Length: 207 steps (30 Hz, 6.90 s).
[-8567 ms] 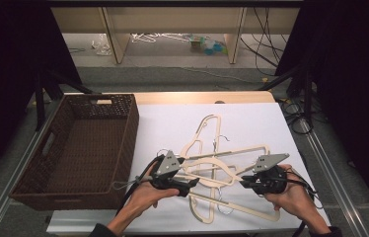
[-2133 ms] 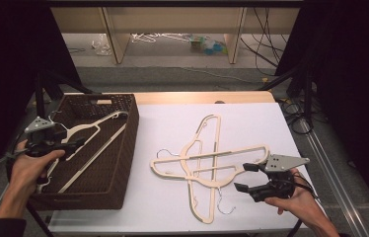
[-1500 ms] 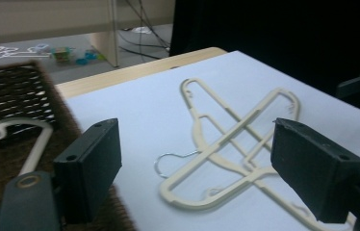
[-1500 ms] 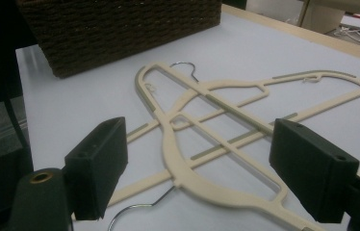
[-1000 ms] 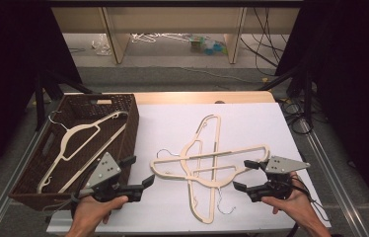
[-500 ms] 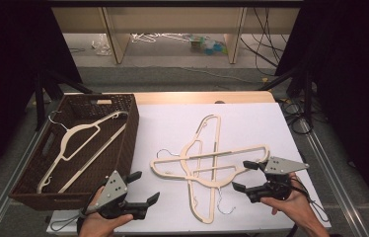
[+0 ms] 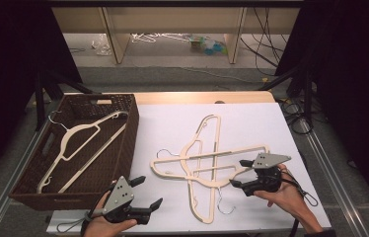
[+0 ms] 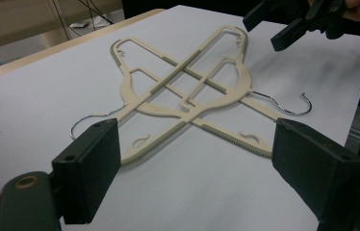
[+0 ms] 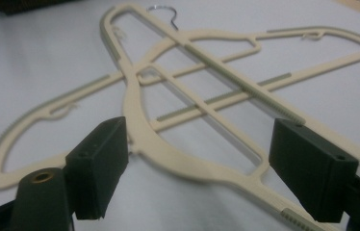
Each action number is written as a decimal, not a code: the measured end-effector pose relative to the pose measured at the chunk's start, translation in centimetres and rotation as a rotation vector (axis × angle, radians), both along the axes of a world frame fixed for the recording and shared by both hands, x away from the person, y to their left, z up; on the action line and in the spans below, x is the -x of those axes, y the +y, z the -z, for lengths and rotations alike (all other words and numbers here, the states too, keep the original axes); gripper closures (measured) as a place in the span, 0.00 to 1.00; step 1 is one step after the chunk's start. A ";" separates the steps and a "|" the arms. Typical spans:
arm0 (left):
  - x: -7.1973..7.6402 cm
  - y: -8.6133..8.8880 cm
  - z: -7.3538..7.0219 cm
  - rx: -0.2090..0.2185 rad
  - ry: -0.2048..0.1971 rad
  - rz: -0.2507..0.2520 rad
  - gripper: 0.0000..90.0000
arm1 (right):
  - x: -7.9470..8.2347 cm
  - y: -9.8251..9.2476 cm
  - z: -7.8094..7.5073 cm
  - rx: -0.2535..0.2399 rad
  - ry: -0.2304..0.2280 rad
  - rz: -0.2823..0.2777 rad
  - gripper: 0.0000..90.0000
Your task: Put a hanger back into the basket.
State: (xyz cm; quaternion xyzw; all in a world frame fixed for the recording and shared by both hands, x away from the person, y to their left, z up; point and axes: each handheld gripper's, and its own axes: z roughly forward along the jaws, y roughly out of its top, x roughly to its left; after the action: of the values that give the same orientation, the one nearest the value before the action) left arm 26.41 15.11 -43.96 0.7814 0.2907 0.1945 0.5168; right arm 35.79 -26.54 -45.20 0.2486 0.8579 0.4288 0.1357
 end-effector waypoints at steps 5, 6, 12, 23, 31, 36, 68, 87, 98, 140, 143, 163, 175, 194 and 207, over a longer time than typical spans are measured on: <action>0.1 -0.1 0.1 -0.002 0.012 0.007 0.19 | -1.9 0.0 0.8 0.101 0.031 -0.027 0.27; 0.1 -0.1 0.1 -0.007 0.008 0.012 0.20 | -2.3 -0.1 0.9 0.113 0.038 -0.036 0.27; 0.0 -0.1 0.2 -0.011 0.006 0.018 0.20 | -3.9 -0.5 1.5 0.162 0.075 -0.057 0.29; 0.0 -0.2 0.3 -0.005 0.023 0.016 0.20 | -5.5 -1.0 2.4 0.282 0.160 -0.160 0.43; 0.0 -0.2 0.3 -0.015 0.018 0.021 0.20 | -4.6 -1.0 1.9 0.337 0.167 -0.281 0.60; 0.0 -0.1 0.3 -0.015 0.018 0.019 0.20 | -4.2 -1.0 1.7 0.346 0.179 -0.331 0.68; -2.1 -2.3 1.1 -0.108 -0.020 0.050 0.23 | -3.1 0.3 0.3 0.412 0.163 -0.435 0.89; -7.0 -10.0 4.4 -0.382 -0.096 0.135 0.31 | -2.4 0.9 -3.0 0.405 0.152 -0.450 0.89; -7.4 -12.0 5.2 -0.488 -0.166 0.202 0.34 | -2.6 0.7 -3.8 0.386 0.146 -0.450 0.89; -8.4 -13.1 -1.6 -0.568 -0.467 0.462 0.95 | -2.7 -1.4 -6.3 0.158 0.069 -0.224 0.49; -8.7 -12.8 -2.4 -0.564 -0.428 0.433 0.95 | -2.5 -1.4 -7.3 0.123 0.028 -0.174 0.46; -11.1 -7.8 -9.3 -0.187 -0.024 0.172 0.96 | 1.4 -1.1 -9.7 -0.065 -0.026 0.023 0.30; -10.7 -3.3 -15.4 0.021 0.139 0.125 0.96 | 3.0 -1.0 -5.9 -0.060 0.049 -0.006 0.29; -10.2 7.1 -20.8 0.027 0.076 -0.059 0.96 | 3.8 -1.0 -3.2 -0.115 0.033 0.032 0.26; -12.0 12.9 -18.0 -0.028 0.011 -0.147 0.96 | 3.8 -0.7 -2.9 -0.107 0.042 0.025 0.26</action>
State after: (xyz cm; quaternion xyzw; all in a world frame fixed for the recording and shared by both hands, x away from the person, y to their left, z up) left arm 38.41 28.05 -25.99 0.7662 0.3475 0.2316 0.4884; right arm 31.96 -27.21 -42.34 0.2751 0.8332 0.4670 0.1097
